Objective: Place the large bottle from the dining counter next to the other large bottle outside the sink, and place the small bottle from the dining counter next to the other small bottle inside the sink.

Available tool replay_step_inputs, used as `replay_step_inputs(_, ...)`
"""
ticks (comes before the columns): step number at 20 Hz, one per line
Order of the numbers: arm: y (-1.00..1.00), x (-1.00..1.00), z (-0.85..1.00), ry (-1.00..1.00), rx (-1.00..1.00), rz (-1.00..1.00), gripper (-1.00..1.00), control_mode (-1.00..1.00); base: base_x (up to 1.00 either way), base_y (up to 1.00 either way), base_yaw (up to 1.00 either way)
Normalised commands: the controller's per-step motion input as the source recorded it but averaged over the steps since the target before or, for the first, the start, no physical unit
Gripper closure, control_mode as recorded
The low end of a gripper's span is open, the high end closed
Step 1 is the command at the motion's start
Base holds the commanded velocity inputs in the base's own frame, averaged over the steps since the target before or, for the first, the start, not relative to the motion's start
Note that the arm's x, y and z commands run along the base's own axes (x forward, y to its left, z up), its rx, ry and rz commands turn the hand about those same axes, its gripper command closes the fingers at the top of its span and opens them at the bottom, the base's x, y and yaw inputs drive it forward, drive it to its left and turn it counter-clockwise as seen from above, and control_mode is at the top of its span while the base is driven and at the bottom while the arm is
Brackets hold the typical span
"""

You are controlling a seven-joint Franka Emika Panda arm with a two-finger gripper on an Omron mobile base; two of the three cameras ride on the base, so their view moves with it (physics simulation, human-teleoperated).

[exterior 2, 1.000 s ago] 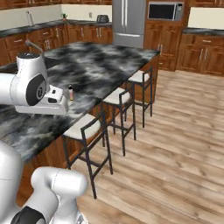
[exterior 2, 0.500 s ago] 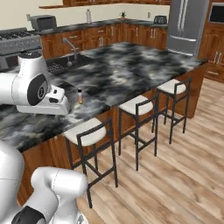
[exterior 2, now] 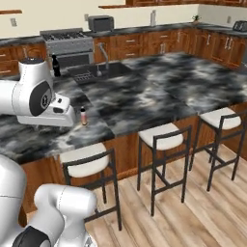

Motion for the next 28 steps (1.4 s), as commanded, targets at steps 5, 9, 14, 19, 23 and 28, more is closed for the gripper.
replay_step_inputs(5, 0.00, 0.00, 0.00, 0.00, 0.00, 0.00, -1.00, 1.00, 0.24, -0.90, 0.39)
replay_step_inputs(9, 0.00, 0.00, 0.00, 0.00, 0.00, 0.00, -1.00, 1.00, 0.44, -0.38, 0.42)
replay_step_inputs(14, 0.00, 0.00, 0.00, 0.00, 0.00, 0.00, -1.00, 1.00, 0.37, -0.07, 0.53)
replay_step_inputs(19, 0.00, 0.00, 0.00, 0.00, 0.00, 0.00, -1.00, 1.00, 0.35, -0.09, 0.54)
replay_step_inputs(23, 0.00, 0.00, 0.00, 0.00, 0.00, 0.00, -1.00, 1.00, 0.58, -0.38, 0.39)
replay_step_inputs(28, 0.00, 0.00, 0.00, 0.00, 0.00, 0.00, -1.00, 1.00, 0.60, -0.85, 0.11)
